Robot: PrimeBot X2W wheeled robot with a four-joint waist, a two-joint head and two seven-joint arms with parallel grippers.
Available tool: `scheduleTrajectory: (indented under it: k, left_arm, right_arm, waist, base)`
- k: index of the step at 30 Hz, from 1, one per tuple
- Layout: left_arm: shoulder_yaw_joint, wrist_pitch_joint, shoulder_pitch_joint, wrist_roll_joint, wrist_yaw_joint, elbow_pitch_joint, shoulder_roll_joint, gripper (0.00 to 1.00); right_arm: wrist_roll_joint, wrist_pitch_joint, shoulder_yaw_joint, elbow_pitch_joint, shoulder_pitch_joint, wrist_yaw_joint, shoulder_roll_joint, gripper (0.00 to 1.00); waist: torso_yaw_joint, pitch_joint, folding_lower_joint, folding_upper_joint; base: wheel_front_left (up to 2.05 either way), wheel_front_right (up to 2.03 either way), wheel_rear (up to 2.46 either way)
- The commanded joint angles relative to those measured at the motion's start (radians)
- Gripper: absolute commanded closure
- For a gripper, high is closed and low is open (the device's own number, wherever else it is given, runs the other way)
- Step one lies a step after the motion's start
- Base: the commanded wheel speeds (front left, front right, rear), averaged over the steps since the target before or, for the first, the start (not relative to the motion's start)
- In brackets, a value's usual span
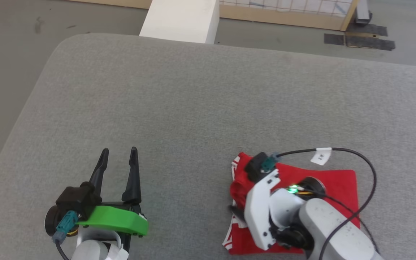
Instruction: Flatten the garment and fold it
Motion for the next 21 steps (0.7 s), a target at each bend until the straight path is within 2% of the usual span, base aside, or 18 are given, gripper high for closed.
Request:
scheduleTrajectory:
  k: [1, 6, 11, 15, 21]
  left_arm:
    - [0.004, -0.004, 0.001, 0.016, -0.004, 0.001, -0.001, 0.0]
    - [0.01, -0.004, 0.006, 0.012, -0.01, 0.008, -0.002, 0.0]
    - [0.018, -0.004, 0.01, 0.013, -0.011, 0.007, 0.0, 0.0]
    - [0.028, -0.004, 0.016, 0.015, -0.009, 0.0, 0.001, 0.0]
    - [0.046, -0.004, 0.031, 0.013, 0.001, -0.014, -0.003, 0.0]
  right_arm:
    - [0.028, -0.008, 0.021, -0.009, -0.014, -0.002, 0.011, 0.0]
    - [0.139, -0.031, 0.068, -0.134, -0.032, -0.002, 0.007, 0.0]
    - [0.17, -0.055, 0.027, -0.262, -0.038, -0.002, -0.052, 0.0]
    - [0.138, -0.071, -0.081, -0.327, -0.01, -0.002, -0.104, 0.0]
    - [0.041, -0.032, -0.284, -0.344, 0.106, -0.002, -0.146, 0.0]
  waist:
    - [-0.019, -0.015, 0.0, 0.0]
    - [-0.056, -0.049, 0.0, 0.0]
    - [-0.098, -0.073, 0.0, 0.0]
    - [-0.134, -0.09, 0.0, 0.0]
    - [-0.172, -0.106, 0.0, 0.0]
  base:
    - [0.0, 0.0, 0.0]
    - [0.0, 0.0, 0.0]
    - [0.0, 0.0, 0.0]
    - [0.0, 0.0, 0.0]
    - [0.0, 0.0, 0.0]
